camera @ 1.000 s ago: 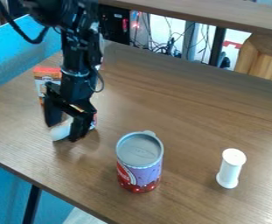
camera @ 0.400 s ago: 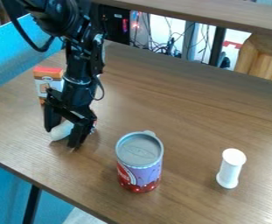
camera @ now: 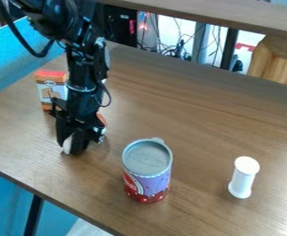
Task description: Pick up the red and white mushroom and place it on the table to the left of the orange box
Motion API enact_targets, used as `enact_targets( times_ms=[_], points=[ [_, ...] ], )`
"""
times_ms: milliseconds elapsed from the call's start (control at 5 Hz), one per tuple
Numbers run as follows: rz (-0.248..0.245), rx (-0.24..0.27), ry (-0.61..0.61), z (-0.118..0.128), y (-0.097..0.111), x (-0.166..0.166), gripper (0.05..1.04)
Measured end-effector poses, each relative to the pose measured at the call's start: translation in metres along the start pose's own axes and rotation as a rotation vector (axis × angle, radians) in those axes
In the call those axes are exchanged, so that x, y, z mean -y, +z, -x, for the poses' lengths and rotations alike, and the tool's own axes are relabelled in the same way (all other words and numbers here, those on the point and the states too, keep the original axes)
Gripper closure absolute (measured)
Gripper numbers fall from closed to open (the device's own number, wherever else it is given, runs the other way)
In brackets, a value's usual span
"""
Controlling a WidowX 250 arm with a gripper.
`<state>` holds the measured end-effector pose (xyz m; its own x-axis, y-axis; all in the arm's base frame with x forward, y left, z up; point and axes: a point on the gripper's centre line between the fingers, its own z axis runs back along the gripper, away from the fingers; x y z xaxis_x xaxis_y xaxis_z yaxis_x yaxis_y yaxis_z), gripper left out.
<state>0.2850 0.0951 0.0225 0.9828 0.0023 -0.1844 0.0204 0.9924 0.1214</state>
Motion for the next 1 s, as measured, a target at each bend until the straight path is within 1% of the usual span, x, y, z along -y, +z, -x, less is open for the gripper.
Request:
enact_targets(
  times_ms=[200, 400, 600, 800, 1000],
  points=[
    [0.001, 0.014, 0.015, 0.004, 0.003, -0.003, 0.764],
    [0.008, 0.087, 0.018, 0.012, 0.025, -0.001, 0.779],
    [0.014, 0.142, 0.07, 0.022, 0.041, -0.014, 0.779],
    [0.002, 0.12, 0.147, 0.034, 0.043, -0.034, 0.779],
    [0.0, 0.103, 0.312, 0.037, 0.047, -0.073, 0.779]
  ],
)
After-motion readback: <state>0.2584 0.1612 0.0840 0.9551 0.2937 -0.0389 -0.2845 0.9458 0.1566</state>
